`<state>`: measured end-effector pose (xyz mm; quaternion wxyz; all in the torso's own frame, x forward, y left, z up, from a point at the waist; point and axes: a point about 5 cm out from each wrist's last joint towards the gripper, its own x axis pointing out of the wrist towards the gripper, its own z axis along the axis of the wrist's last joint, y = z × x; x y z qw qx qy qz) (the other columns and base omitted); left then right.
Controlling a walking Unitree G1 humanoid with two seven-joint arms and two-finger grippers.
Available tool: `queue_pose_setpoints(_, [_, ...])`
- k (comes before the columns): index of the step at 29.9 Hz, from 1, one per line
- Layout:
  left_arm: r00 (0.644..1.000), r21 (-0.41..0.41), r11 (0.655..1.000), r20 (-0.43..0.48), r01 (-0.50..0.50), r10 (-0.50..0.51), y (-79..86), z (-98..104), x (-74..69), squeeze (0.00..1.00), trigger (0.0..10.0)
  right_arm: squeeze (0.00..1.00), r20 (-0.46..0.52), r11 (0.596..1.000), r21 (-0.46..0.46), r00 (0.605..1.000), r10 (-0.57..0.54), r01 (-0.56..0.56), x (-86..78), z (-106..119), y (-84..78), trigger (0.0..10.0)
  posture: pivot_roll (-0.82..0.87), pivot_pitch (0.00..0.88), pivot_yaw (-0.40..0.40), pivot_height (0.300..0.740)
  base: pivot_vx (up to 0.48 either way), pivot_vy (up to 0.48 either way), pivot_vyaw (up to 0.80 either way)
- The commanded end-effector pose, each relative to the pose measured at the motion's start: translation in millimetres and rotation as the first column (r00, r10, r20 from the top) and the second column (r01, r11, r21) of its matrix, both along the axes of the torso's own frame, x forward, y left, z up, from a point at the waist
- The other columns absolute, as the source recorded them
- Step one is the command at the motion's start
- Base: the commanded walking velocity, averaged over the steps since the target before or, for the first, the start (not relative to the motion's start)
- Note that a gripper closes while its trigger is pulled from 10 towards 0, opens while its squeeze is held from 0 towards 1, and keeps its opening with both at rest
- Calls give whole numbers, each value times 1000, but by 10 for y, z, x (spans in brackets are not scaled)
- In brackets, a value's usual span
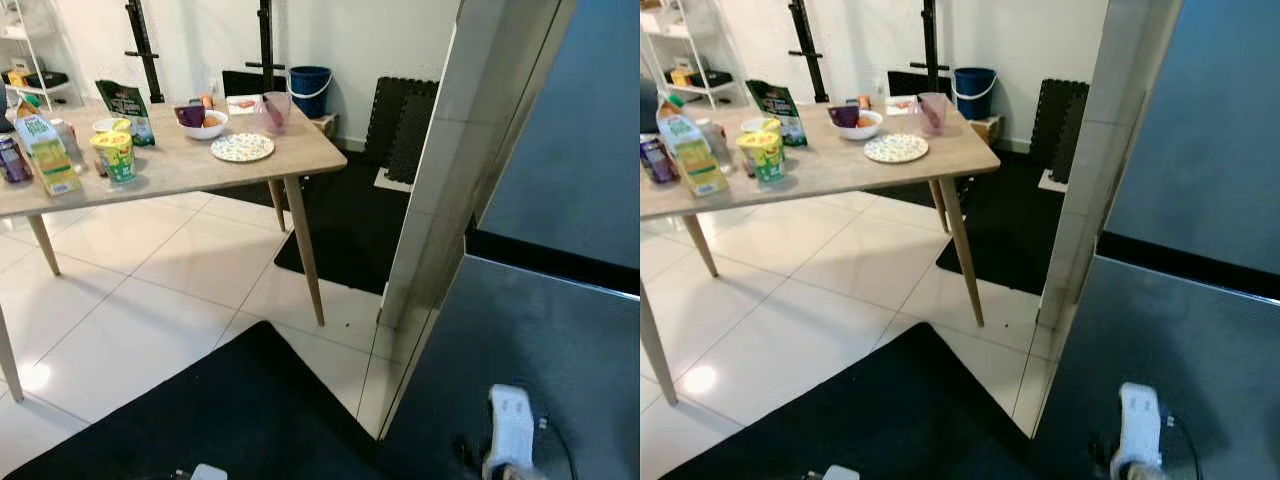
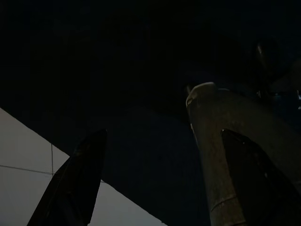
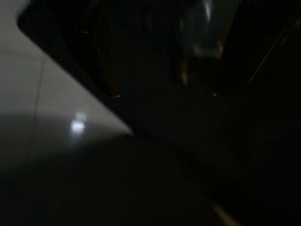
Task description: Restocking fridge
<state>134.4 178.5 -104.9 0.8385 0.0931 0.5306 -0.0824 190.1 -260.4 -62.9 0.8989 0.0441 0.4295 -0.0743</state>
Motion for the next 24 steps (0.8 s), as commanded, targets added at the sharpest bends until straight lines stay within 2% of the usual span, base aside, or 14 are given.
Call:
queue_pose_setpoints(1, [1000,15,1000,9,5,-6,4,9,29,0,10000,0,-67,999,-15,997,36,-37,-146,-90,43,10000,-66,0,-15,740,0,0,0])
queue_pose_setpoints(2, [1000,15,1000,9,5,-6,4,9,29,0,10000,0,-67,999,-15,997,36,-37,-146,-90,43,10000,-66,0,-15,740,0,0,0])
queue_pose_setpoints(3, [1000,28,1000,14,11,-12,18,16,44,0,10000,0,-112,998,-14,992,52,-54,-266,-156,73,10000,-64,0,-12,740,0,0,0])
queue_pose_setpoints(8, [1000,53,998,17,17,-18,50,22,55,0,10000,0,-158,997,-6,985,75,-77,-371,-218,131,10000,-69,0,-3,740,0,0,0])
queue_pose_setpoints(9, [999,79,996,21,35,-37,70,29,69,0,10000,0,-187,987,-19,971,150,-157,-393,-244,194,10000,-69,0,-2,740,0,0,0])
queue_pose_setpoints(12, [998,104,994,31,45,-48,92,39,92,0,10000,0,-195,977,-26,959,204,-213,-374,-253,260,10000,-64,0,2,740,0,0,0])
queue_pose_setpoints(17, [997,124,990,47,60,-67,128,65,149,0,10000,0,-183,969,-25,954,236,-244,-295,-242,346,10000,-61,0,4,740,0,0,0])
queue_pose_setpoints(20, [996,128,990,52,61,-68,142,69,150,0,10000,0,-180,963,-27,949,261,-270,-262,-233,369,10000,-46,0,-4,740,0,0,0])
queue_pose_setpoints(24, [997,128,991,53,42,-49,160,54,96,0,10000,0,-181,958,-66,947,264,-279,-191,-191,310,10000,-20,0,-18,740,0,0,0])
